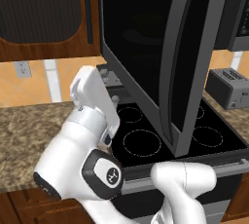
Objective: Open the microwave, place the bowl with waffle inside the microwave, then close the microwave door and turn it on.
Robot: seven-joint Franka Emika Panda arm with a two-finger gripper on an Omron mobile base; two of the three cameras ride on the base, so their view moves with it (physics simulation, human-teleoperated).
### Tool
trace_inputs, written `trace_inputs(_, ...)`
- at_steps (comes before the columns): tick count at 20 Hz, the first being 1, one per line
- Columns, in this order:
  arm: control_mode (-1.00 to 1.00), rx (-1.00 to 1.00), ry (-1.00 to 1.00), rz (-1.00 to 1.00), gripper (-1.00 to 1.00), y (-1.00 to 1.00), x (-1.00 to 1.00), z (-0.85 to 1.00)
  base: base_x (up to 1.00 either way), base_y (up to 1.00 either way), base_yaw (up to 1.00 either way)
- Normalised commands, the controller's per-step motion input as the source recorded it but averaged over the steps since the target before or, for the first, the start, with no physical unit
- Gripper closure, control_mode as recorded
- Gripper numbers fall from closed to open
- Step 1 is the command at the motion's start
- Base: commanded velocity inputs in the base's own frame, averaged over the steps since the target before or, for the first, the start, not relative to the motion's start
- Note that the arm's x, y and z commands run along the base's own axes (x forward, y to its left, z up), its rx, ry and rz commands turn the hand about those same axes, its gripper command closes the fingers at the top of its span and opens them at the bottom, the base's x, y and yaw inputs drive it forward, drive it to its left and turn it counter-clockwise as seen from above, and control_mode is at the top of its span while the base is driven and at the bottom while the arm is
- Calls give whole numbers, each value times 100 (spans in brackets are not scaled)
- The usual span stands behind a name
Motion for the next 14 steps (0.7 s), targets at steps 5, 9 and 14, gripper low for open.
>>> trace_inputs(5, -100, 34, -5, 0, -100, -82, 24, 29, 0, 0, 0)
trace_inputs(9, -100, 34, -10, 0, -100, -91, 21, 61, 0, 0, 0)
trace_inputs(14, -100, 41, 4, 3, -100, -100, 77, 32, 0, 0, 0)
